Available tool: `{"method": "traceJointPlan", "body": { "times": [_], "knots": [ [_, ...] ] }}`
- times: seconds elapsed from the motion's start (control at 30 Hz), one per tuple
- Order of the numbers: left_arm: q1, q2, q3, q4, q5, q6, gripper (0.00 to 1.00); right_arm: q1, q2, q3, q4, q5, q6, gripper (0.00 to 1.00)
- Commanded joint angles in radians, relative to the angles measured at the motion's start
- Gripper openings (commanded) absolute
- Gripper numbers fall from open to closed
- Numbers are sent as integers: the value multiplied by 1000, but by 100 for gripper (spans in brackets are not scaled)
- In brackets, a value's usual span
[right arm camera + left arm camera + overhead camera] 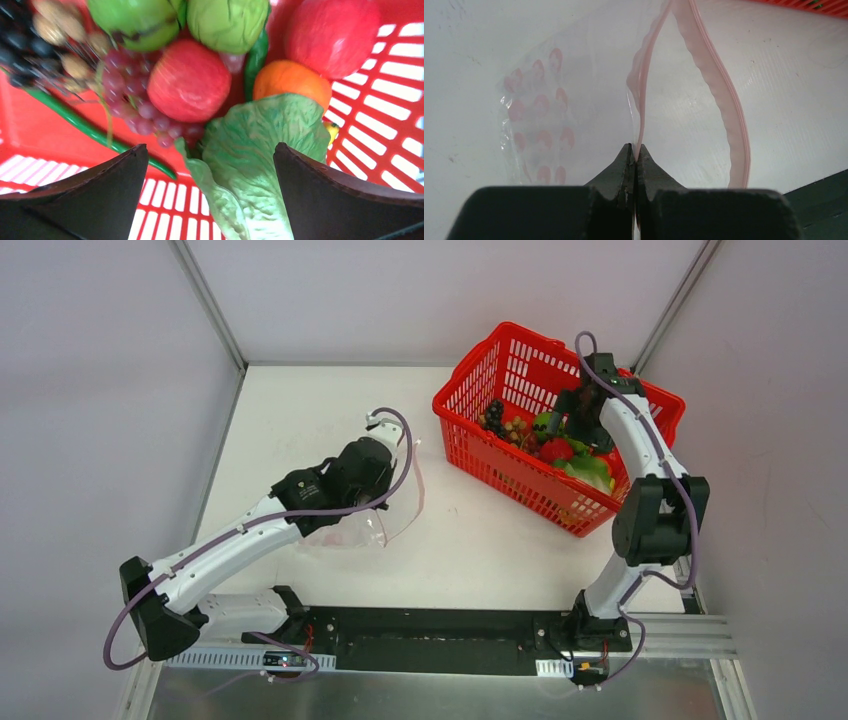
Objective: Place the food in the zip-top bag and seal the zipper
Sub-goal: Pick up the fake vegetable from the bin.
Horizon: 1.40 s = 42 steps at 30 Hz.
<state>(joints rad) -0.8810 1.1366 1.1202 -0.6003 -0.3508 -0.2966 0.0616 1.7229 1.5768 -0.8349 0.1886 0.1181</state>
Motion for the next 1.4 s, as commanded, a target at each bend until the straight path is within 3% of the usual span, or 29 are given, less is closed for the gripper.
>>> {"method": "traceJointPlan", "body": {
  "times": [0.0,0.23,0.43,0.53,0.6,0.7,0.87,0.93,1.1,1.37],
  "knots": [
    [21,-32,-28,34,36,17,0,4,21,-21,-174,-111,-186,100],
    [35,-37,-21,24,59,41,0,4,79,-18,-268,-173,-275,100],
    [41,-59,-29,26,54,47,0,4,126,-30,-234,44,-248,100],
    [44,-60,-32,29,59,47,0,4,139,-45,-223,1,-270,99],
    [45,-57,-29,19,55,48,0,7,146,-52,-226,-28,-272,90],
    [46,-62,-31,15,54,44,0,9,136,-44,-233,-42,-268,69],
    [46,-58,-30,18,57,40,0,9,90,-6,-247,-59,-267,18],
    [45,-56,-26,16,60,38,0,9,69,12,-256,-62,-261,3],
    [45,-62,-28,12,57,26,0,11,-25,46,-203,-73,-235,0],
    [46,-82,-41,17,52,0,0,11,-308,-105,133,-134,-100,0]
  ]
}}
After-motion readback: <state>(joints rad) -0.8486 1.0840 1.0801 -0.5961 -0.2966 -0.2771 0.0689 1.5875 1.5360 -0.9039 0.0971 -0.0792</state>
